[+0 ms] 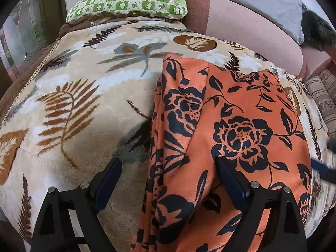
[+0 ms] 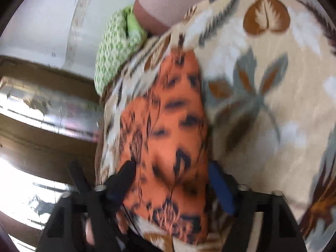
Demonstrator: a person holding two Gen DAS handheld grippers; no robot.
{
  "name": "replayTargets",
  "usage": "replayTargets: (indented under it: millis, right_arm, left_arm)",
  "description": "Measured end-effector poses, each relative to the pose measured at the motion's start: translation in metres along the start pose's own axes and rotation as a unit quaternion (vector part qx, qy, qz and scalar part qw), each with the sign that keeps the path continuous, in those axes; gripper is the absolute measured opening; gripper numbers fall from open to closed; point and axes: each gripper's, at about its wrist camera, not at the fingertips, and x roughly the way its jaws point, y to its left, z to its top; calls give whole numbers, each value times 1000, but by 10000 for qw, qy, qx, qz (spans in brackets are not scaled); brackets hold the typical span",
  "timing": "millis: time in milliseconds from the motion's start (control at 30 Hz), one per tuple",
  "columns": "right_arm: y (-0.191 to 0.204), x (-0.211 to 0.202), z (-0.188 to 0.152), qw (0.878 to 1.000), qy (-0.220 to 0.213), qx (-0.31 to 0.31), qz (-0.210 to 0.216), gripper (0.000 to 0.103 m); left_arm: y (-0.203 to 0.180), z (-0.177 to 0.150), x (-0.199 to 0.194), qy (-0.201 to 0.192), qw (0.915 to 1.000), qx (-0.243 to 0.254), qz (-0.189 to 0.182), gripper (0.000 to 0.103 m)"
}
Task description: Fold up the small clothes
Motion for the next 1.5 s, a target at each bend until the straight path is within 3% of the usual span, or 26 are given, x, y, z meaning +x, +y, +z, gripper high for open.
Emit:
replayTargets:
  millis: [167, 233, 333, 433, 567, 700, 800, 900, 933, 967, 1067, 1133, 1167, 1267, 1300, 1333, 1433, 1500]
  right_arm:
    - [3, 53, 13, 9979, 639, 21, 63, 78]
    - [20, 53, 7, 9972, 548, -461, -220, 47]
    - [38, 45, 0, 9954, 312, -785, -453, 40]
    - [10, 59, -5, 9914, 456, -592, -1078, 42]
    - [19, 44, -4, 9935, 388, -739, -767, 52]
    - [7, 32, 25, 9986, 10, -264, -455, 75]
    - [-4, 53, 53, 9995, 98, 271, -135, 76]
    - [-11, 74, 70, 9991, 300, 313, -20, 74]
    - [-11, 72, 72, 9994, 232, 256, -20, 53]
    - [-5, 72, 75, 9997, 167, 175, -75, 39]
    - [36, 61, 68, 9943, -172, -820, -662, 30]
    - [30, 81, 66, 9846, 77, -1103, -1352, 30]
    - [23, 87, 65, 9827, 122, -1098, -1487, 30]
    - [25, 72, 64, 9909, -89, -890, -1004, 39]
    - [26, 66, 67, 9942, -105, -741, -773, 66]
    - [26, 63, 69, 9956, -192, -660, -631, 81]
    - [27, 58, 83, 9967, -395, -523, -473, 81]
    - [13, 68, 95, 9990, -267, -60, -360, 81]
  left_arm:
    - [1, 0, 2, 20, 10000, -51, -30, 93]
    - [2, 0, 2, 19, 10000, -48, -35, 93]
    - [2, -1, 2, -13, 10000, -37, -91, 93]
    - [2, -3, 4, -2, 9999, -57, -159, 93]
    - [2, -3, 3, -47, 9999, -5, -91, 93]
    - [3, -3, 3, -30, 9999, -42, -107, 93]
    - [2, -3, 3, -35, 9999, -37, -97, 94]
    - [2, -3, 3, -17, 9999, -64, -103, 94]
    - [2, -3, 3, -22, 9999, -56, -98, 94]
    - [3, -3, 3, -24, 9999, -60, -93, 94]
    - [4, -4, 4, -37, 9999, -84, -113, 95]
    - [3, -4, 5, -36, 9999, -94, -104, 96]
    - [2, -4, 5, -41, 9999, -89, -94, 96]
    - [3, -5, 4, -81, 9999, -76, -55, 96]
    - [4, -6, 4, -85, 9999, -86, -84, 96]
    - [5, -5, 5, -75, 9999, -96, -97, 96]
    - [4, -5, 4, -69, 9999, -91, -76, 96]
    - [4, -5, 4, -60, 9999, -104, -87, 96]
